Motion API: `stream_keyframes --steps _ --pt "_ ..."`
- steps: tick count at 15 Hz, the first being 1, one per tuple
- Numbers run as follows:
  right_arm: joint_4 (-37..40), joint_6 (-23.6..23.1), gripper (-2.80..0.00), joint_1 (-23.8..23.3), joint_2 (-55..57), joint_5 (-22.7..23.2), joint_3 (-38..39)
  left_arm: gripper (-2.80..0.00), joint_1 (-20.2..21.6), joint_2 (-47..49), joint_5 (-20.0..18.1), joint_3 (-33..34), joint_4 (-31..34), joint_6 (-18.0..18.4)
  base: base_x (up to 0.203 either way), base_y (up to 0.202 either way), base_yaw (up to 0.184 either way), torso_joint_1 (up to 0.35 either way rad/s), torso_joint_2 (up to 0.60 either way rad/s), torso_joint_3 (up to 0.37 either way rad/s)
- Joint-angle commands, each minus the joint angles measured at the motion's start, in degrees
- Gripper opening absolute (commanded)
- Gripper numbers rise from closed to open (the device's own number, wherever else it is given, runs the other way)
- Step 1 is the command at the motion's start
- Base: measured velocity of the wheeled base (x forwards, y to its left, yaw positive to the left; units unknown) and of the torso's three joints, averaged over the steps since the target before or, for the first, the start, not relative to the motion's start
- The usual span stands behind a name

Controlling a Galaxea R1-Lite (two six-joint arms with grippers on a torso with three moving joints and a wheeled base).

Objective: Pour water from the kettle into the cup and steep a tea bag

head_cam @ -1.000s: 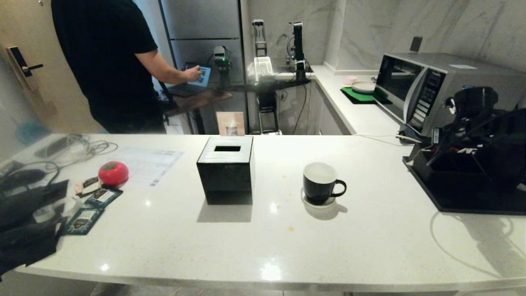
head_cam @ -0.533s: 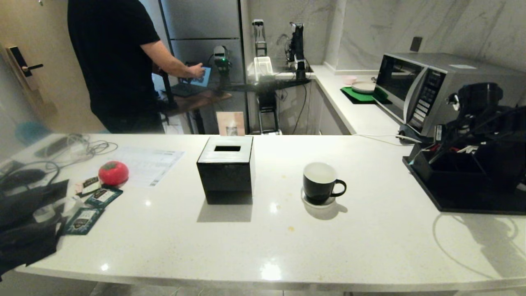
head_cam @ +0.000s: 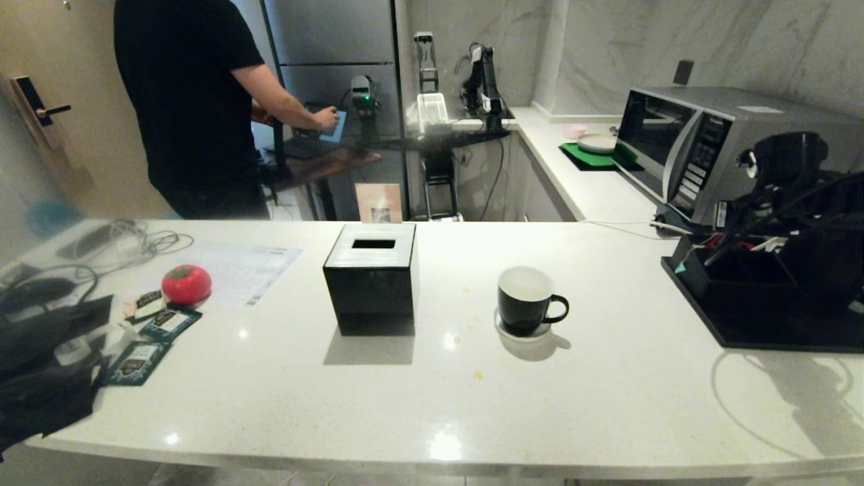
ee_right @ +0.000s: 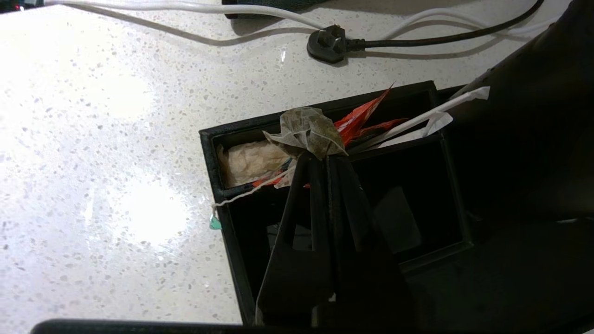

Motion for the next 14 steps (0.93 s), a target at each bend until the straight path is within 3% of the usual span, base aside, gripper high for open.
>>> stream_keyframes --steps 1,14 --pt "0.0 0.1 -2.80 0.2 0.1 -0.1 0.5 -2.80 0.0 0.0 0.0 0.0 0.0 0.0 0.000 0.000 0.000 0.000 0.00 0.000" --pt "-2.1 1.3 -2.80 1.2 2.0 -0.9 3.3 -2.80 0.0 0.0 0.0 0.0 0.0 0.0 0.000 0.000 0.000 0.000 0.00 0.000"
